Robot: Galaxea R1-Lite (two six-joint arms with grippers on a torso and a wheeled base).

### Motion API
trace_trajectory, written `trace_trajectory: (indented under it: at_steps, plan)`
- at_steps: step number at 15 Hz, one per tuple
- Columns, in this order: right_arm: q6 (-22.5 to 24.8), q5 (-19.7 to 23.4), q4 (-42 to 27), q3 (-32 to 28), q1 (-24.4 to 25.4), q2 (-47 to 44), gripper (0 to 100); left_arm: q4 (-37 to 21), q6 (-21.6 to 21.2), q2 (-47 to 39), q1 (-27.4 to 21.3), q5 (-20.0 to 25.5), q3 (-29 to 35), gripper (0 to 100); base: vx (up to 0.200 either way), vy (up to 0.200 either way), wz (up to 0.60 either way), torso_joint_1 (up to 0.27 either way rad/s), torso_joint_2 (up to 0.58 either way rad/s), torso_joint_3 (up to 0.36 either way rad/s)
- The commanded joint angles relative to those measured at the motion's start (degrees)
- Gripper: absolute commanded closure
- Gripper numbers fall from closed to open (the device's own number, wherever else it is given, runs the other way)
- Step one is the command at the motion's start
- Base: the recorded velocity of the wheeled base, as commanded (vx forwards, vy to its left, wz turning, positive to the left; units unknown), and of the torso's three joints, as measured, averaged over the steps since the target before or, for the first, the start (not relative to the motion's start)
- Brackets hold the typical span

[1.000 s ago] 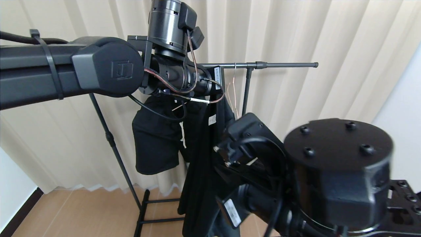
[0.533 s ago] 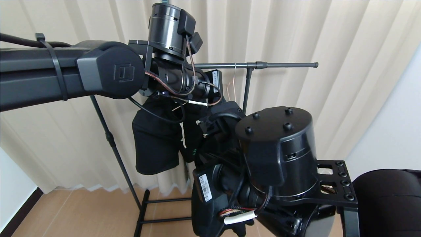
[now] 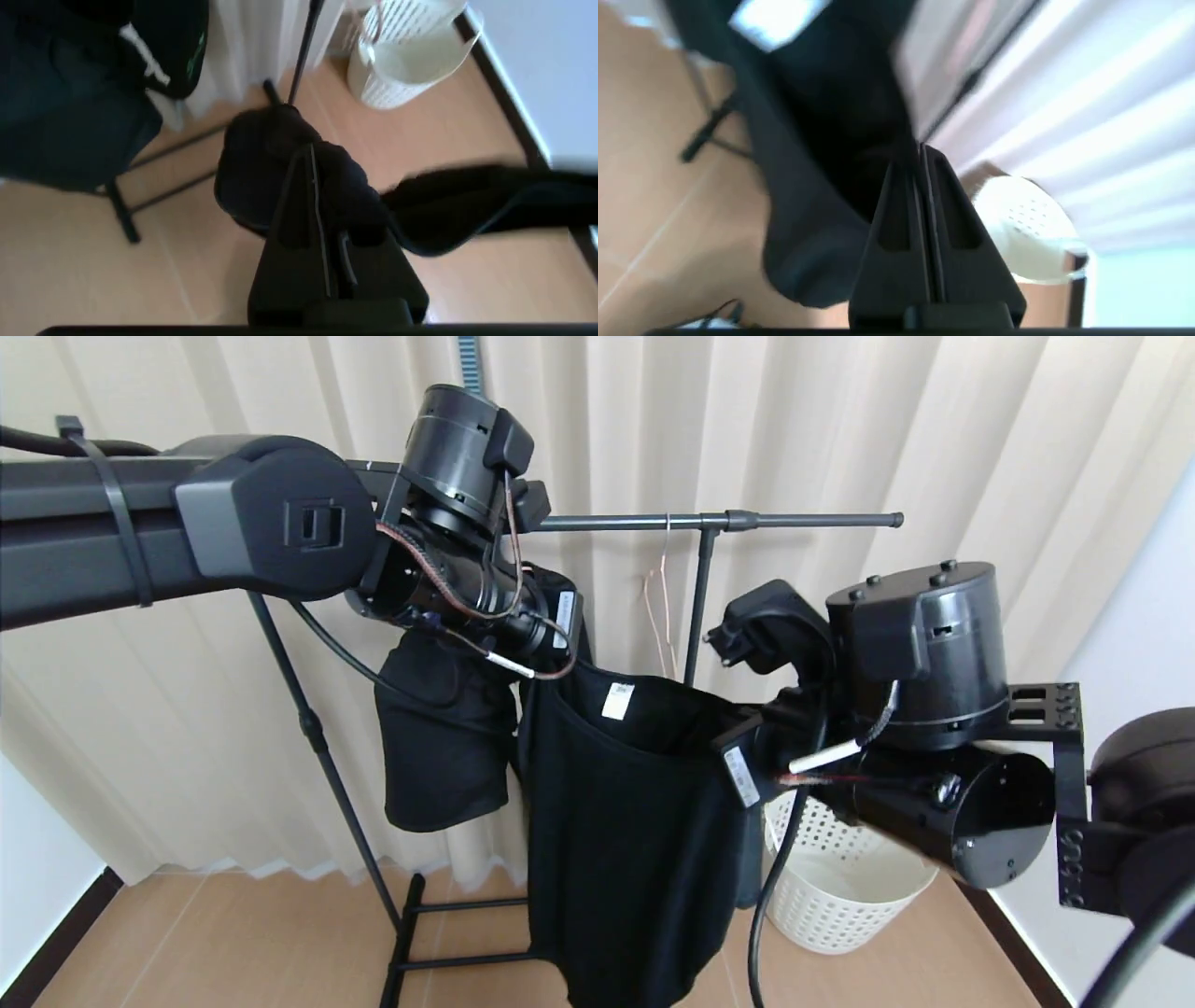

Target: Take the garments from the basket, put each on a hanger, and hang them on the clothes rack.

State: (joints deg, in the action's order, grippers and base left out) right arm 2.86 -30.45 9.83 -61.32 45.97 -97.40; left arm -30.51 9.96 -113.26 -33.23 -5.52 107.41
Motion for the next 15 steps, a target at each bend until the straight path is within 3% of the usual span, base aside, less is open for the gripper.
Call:
trace_trajectory:
  at_steps: [1, 3, 6, 9, 12, 15]
  plan:
    - [0.30, -0.05, 0.46, -3.02, -5.89, -1.21, 100, -3.41, -1.52, 3.05, 0.01, -0.01, -2.82, 100, 0.000, 0.000, 0.00, 0.000, 0.00, 0.000]
    - [0.04, 0.13, 2.48, -4.69, -7.12, -3.06, 100, -3.85, -1.87, 4.72, -0.69, -0.01, -8.80, 100, 0.000, 0.000, 0.00, 0.000, 0.00, 0.000]
    - [-3.22, -1.36, 12.23, -6.88, -7.21, -8.68, 100, -3.41, -1.08, 8.06, -7.02, -0.01, -19.43, 100, 0.000, 0.000, 0.00, 0.000, 0.00, 0.000]
    - [-5.94, -1.89, 19.44, -8.29, -4.66, -12.81, 100, -3.24, 7.53, 8.59, -14.67, 0.16, -20.84, 100, 0.000, 0.000, 0.00, 0.000, 0.00, 0.000]
    - [-10.34, -2.07, 20.41, -10.66, -2.38, -15.19, 100, 0.45, 16.41, 8.32, -20.21, -0.01, -20.66, 100, 0.000, 0.000, 0.00, 0.000, 0.00, 0.000]
    - [-11.83, -2.07, 20.23, -11.10, -0.53, -15.80, 100, 2.83, 20.36, 7.44, -21.96, -0.72, -20.75, 100, 0.000, 0.000, 0.00, 0.000, 0.00, 0.000]
